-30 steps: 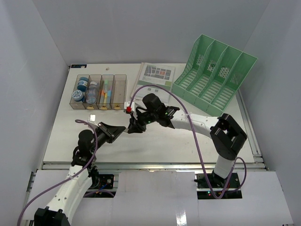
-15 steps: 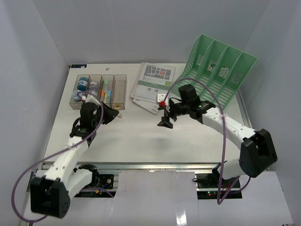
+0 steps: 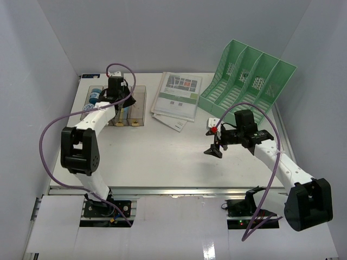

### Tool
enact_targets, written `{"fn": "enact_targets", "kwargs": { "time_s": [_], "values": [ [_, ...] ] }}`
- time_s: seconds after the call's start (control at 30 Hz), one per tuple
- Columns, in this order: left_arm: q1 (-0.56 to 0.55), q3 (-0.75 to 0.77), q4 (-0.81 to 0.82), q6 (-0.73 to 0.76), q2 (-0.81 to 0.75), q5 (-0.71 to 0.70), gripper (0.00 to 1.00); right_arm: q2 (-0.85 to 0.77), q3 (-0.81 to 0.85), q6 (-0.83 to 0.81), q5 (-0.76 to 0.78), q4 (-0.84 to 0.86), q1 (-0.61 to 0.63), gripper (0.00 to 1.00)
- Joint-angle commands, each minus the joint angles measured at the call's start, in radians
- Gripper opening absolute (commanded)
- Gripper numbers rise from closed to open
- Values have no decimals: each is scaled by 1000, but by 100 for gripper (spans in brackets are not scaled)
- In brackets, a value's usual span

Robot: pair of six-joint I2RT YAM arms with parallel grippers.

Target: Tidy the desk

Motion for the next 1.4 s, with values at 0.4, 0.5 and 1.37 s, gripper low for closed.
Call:
{"fn": "enact_targets", "kwargs": {
  "time_s": [0.4, 0.5, 1.37],
  "values": [
    [2, 145, -146, 118, -10, 141, 78, 26, -23, -45, -72, -2, -61, 90],
    [-1, -35, -35, 108, -141, 348, 78, 33, -33, -53, -78, 2, -78, 90],
    [-249, 133, 121, 20, 179, -61, 98, 22, -43, -34, -114, 18, -182, 93]
  ]
}}
